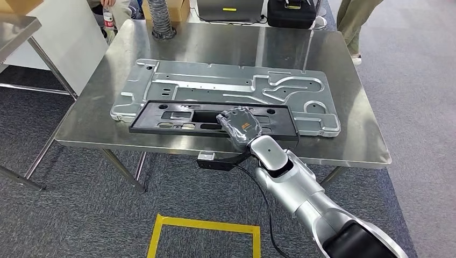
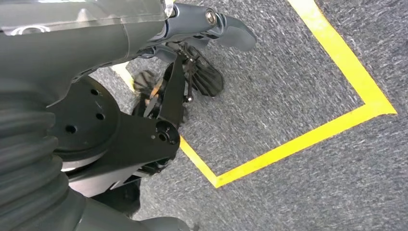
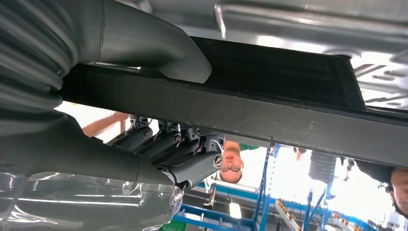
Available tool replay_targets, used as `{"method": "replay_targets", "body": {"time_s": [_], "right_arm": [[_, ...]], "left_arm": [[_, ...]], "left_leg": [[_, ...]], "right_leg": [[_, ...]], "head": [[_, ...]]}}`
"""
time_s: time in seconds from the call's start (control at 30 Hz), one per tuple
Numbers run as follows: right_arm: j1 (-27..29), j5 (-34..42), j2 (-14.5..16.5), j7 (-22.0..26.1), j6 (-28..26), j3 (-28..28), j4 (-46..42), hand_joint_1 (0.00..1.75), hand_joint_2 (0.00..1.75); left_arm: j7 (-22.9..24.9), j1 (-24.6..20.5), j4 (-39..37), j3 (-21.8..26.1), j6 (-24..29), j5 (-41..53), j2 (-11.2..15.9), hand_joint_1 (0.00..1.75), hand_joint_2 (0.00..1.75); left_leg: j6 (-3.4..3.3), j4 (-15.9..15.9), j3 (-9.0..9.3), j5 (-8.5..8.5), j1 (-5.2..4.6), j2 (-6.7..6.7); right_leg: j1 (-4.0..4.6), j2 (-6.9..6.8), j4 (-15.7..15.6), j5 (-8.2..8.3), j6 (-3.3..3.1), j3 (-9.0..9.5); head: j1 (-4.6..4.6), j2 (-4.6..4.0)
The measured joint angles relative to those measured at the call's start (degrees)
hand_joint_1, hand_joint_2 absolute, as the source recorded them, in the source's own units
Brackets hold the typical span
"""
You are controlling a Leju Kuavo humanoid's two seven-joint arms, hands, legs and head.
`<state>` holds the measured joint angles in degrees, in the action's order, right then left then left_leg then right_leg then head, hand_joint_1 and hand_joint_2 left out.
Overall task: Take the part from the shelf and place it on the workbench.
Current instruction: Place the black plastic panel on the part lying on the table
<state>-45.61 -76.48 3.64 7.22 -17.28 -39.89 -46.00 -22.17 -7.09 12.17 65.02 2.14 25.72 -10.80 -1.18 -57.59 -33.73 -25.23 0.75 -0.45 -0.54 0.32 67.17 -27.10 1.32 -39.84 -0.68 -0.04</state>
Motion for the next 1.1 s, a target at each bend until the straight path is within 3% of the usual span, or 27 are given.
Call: {"method": "replay_targets", "body": {"time_s": [0.07,0.1,0.23,0.3,0.37,0.4,0.43,0.47,0.53,0.57,0.63,0.7,0.77,0.8,0.87,0.93,0.97,1.0,1.07,1.1], "right_arm": [[-0.1,-0.1,0.0,0.2,-0.1,0.3,0.0,1.43,1.75],[-0.1,-0.1,0.0,0.2,-0.1,0.4,0.0,1.43,1.75],[-0.1,-0.4,0.0,0.3,-0.2,0.7,0.1,1.43,1.75],[-0.2,-0.5,0.0,0.3,-0.3,0.7,0.1,1.43,1.75],[-0.2,-0.5,0.1,0.3,-0.4,0.7,0.2,1.43,1.75],[-0.1,-0.5,0.1,0.3,-0.4,0.7,0.3,1.43,1.75],[0.0,-0.5,0.1,0.3,-0.4,0.7,0.4,1.43,1.75],[0.0,-0.5,0.1,0.3,-0.5,0.8,0.4,1.43,1.75],[0.0,-0.5,0.1,0.3,-0.6,0.8,0.5,1.43,1.75],[0.0,-0.5,0.1,0.3,-0.7,0.9,0.5,1.43,1.75],[-0.1,-0.5,0.0,0.3,-1.0,1.2,0.6,1.43,1.75],[-0.1,-0.5,0.0,0.3,-1.1,1.4,0.7,1.43,1.75],[-0.2,-0.5,-0.1,0.3,-1.1,1.6,0.7,1.43,1.75],[-0.3,-0.5,-0.1,0.3,-1.2,1.7,0.7,1.43,1.75],[-0.4,-0.5,-0.1,0.3,-1.3,1.7,0.9,1.43,1.75],[-0.2,-0.5,-0.2,0.3,-1.3,1.7,1.2,1.43,1.75],[-0.2,-0.5,-0.3,0.4,-1.3,1.7,1.4,1.43,1.75],[-0.1,-0.5,-0.3,0.4,-1.4,1.7,1.6,1.43,1.75],[-0.3,-0.5,-0.3,0.7,-1.6,1.8,1.9,1.43,1.75],[-0.5,-0.4,-0.3,0.8,-1.8,1.9,2.0,1.43,1.75]], "left_arm": [[0.0,0.0,0.0,0.0,0.0,0.0,0.0,0.0,1.75],[0.0,0.0,0.0,0.0,0.0,0.0,0.0,0.0,1.75],[0.0,0.0,0.0,0.0,0.0,0.0,0.0,0.0,1.75],[0.0,0.0,0.0,0.0,0.0,0.0,0.0,0.0,1.75],[0.0,0.2,0.0,0.0,0.0,0.0,0.0,0.0,1.75],[0.0,0.2,0.0,0.0,0.0,0.0,0.0,0.0,1.75],[0.0,0.3,0.0,0.0,0.0,0.0,0.0,0.0,1.75],[0.0,0.4,0.0,0.0,-0.1,0.0,0.0,0.0,1.75],[0.0,0.4,0.0,0.0,-0.1,0.1,0.0,0.0,1.75],[0.0,0.4,0.0,0.0,-0.2,0.1,0.1,0.0,1.75],[0.1,0.3,0.0,-0.1,-0.3,0.1,0.1,0.0,1.75],[0.1,0.3,0.0,-0.1,-0.3,0.2,0.1,0.0,1.75],[0.1,0.3,0.0,-0.1,-0.3,0.2,0.1,0.0,1.75],[0.1,0.3,0.0,-0.1,-0.3,0.2,0.1,0.0,1.75],[0.2,0.2,0.0,-0.2,-0.3,0.2,0.1,0.0,1.75],[0.3,0.2,0.0,-0.2,-0.3,0.2,0.1,0.0,1.75],[0.4,0.2,0.0,-0.2,-0.3,0.1,0.1,0.0,1.75],[0.4,0.3,0.0,-0.2,-0.2,0.1,0.1,0.0,1.75],[0.4,0.3,0.0,-0.2,-0.2,0.1,0.1,0.0,1.75],[0.4,0.3,0.0,-0.2,-0.2,0.1,0.0,0.0,1.75]], "left_leg": [[0.44,-0.1,0.39,-0.49,-0.14,-0.05],[0.73,-0.1,0.49,-0.67,-0.17,-0.06],[1.99,-0.9,0.52,-1.71,-0.13,0.05],[2.51,-5.8,-1.67,-4.28,-0.02,0.12],[2.9,-13.6,-5.82,-7.24,0.05,0.13],[3.02,-16.1,-7.35,-7.63,0.07,0.14],[3.07,-16.5,-7.91,-6.87,0.07,0.14],[3.05,-14.6,-7.29,-5.04,0.09,0.15],[2.78,-6.9,-3.95,-0.7,0.08,0.19],[2.5,-3.6,-2.46,0.46,0.01,0.19],[1.82,-1.0,-1.3,0.59,-0.16,0.13],[1.12,-0.7,-1.25,0.47,-0.17,0.08],[0.55,-0.3,-0.85,0.46,0.0,0.09],[0.3,-0.2,-0.65,0.44,0.07,0.1],[-0.04,-0.1,-0.51,0.28,0.03,0.11],[-0.22,-0.2,-0.39,0.05,-0.06,0.07],[-0.23,-0.3,-0.24,-0.12,-0.1,0.01],[-0.18,-0.4,-0.01,-0.34,-0.14,-0.06],[0.06,-0.5,0.43,-0.83,-0.29,-0.15],[0.29,-0.5,0.54,-1.02,-0.36,-0.17]], "right_leg": [[0.29,-0.02,-7.1,2.89,-0.54,3.17],[0.48,-0.01,-8.9,3.26,-0.8,3.99],[0.37,0.08,-10.1,2.94,-1.94,4.81],[0.16,-0.02,-10.5,2.83,-2.51,5.5],[0.26,-0.06,-10.5,2.5,-2.83,5.79],[0.31,-0.05,-10.4,2.31,-2.87,5.92],[0.33,-0.01,-10.3,2.09,-2.84,6.08],[0.33,0.06,-10.2,1.83,-2.76,6.31],[0.4,0.16,-9.9,1.18,-2.43,6.89],[0.51,0.2,-9.7,0.91,-2.19,7.02],[0.7,0.22,-9.6,0.66,-1.69,6.96],[0.76,0.2,-9.7,0.56,-1.17,6.98],[0.68,0.13,-8.2,-0.54,-0.55,6.51],[0.59,0.08,-5.9,-1.7,-0.26,5.42],[0.39,0.0,1.4,-4.59,0.13,1.33],[0.28,-0.01,6.6,-5.42,0.21,-2.2],[0.28,-0.01,6.0,-4.07,0.09,-2.4],[0.31,-0.01,3.2,-1.81,-0.15,-1.52],[0.56,-0.04,-4.9,2.45,-0.88,1.82],[0.73,-0.06,-7.5,3.33,-1.21,2.97]], "head": [[0.03,0.0],[0.04,0.01],[0.15,0.0],[0.4,0.0],[0.56,0.0],[0.56,0.0],[0.57,-0.01],[0.6,-0.01],[0.62,-0.01],[0.65,-0.01],[0.62,0.0],[0.59,0.0],[0.49,0.0],[0.41,0.0],[0.22,-0.01],[0.2,-0.01],[0.2,-0.01],[0.2,-0.01],[0.24,-0.01],[0.27,0.0]]}}
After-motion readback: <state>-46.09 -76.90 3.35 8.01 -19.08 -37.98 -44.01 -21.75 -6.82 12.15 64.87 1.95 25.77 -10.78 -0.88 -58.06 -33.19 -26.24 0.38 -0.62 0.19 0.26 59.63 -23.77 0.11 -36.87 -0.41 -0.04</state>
